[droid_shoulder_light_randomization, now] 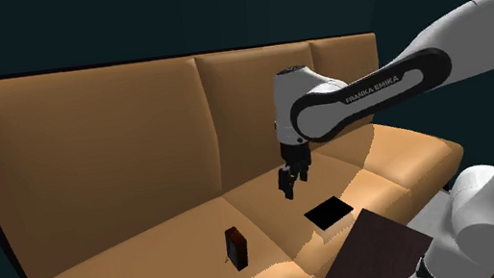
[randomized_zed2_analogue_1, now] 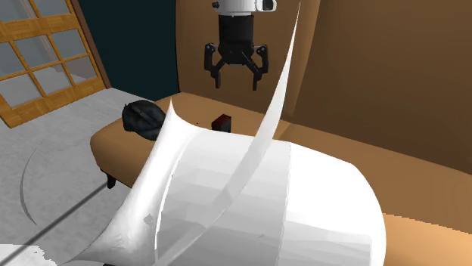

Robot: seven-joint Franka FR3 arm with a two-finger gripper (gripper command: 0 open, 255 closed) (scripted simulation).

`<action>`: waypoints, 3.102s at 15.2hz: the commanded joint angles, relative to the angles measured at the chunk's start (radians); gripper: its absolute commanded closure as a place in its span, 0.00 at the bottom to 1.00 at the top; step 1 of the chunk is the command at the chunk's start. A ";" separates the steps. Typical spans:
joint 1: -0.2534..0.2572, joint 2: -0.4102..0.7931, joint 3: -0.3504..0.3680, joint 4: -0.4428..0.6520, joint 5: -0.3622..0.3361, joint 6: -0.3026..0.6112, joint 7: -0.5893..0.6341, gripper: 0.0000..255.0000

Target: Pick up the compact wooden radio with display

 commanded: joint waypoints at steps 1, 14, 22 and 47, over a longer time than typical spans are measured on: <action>0.004 0.061 0.014 -0.002 0.006 0.073 0.022 0.00; 0.029 0.573 0.051 0.204 -0.070 0.434 0.180 0.00; 0.082 0.859 0.022 0.420 -0.125 0.535 0.257 0.00; 0.084 0.878 0.018 0.423 -0.129 0.550 0.259 1.00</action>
